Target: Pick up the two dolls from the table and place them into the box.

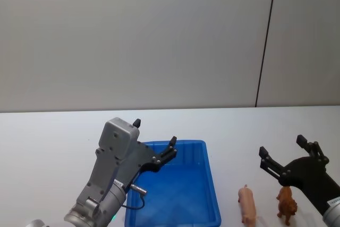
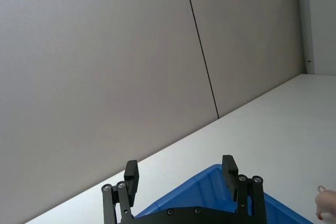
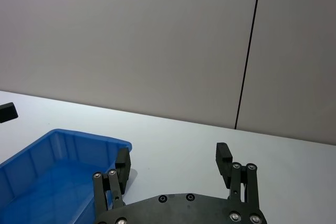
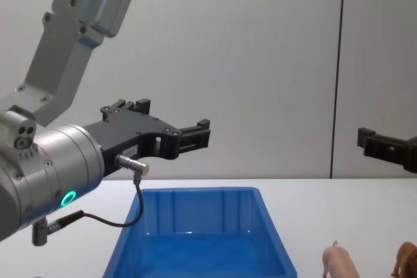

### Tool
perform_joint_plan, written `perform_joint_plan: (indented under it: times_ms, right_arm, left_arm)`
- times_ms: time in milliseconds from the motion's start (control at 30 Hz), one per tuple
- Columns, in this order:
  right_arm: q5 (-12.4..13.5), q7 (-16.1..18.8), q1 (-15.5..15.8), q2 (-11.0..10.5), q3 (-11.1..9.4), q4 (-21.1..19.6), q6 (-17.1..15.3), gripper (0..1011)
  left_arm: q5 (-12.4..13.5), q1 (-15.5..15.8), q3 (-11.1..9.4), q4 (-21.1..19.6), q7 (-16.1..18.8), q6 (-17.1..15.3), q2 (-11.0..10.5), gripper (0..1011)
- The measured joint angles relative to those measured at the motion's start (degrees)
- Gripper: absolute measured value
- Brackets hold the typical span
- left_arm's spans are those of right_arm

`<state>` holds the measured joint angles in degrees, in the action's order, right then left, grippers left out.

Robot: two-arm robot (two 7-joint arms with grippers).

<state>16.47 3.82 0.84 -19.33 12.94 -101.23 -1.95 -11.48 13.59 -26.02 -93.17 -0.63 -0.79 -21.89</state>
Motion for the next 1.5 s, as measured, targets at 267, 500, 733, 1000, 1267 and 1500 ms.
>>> perform_joint_plan:
  times_ms: [267,500,733,1000,1267,1500]
  right_arm:
    - [0.00,0.00,0.00,0.00,0.00,0.00,0.00,1001]
    - [0.00,0.00,-0.01,0.00,0.00,0.00,0.00,1001]
    - [0.00,0.00,0.00,0.00,0.00,0.00,0.00,1001]
    - [-0.07,0.20,-0.03,-0.18,-0.15,0.23,-0.12,1001]
    - [-0.42,1.41,0.12,-1.40,-0.90,1.18,-2.13,1001]
    - [-0.43,2.81,0.89,-2.97,-1.69,2.04,-4.97,1001]
  left_arm:
    - [0.00,0.00,0.00,0.00,0.00,0.00,0.00,1002]
    - [0.00,0.00,0.00,0.00,0.00,0.00,0.00,1001]
    - [0.00,0.00,0.00,0.00,0.00,0.00,0.00,1002]
    - [0.00,0.00,0.00,0.00,0.00,0.00,0.00,1002]
    - [0.00,0.00,0.00,0.00,0.00,0.00,0.00,1001]
    - [0.00,0.00,0.00,0.00,0.00,0.00,-0.01,1001]
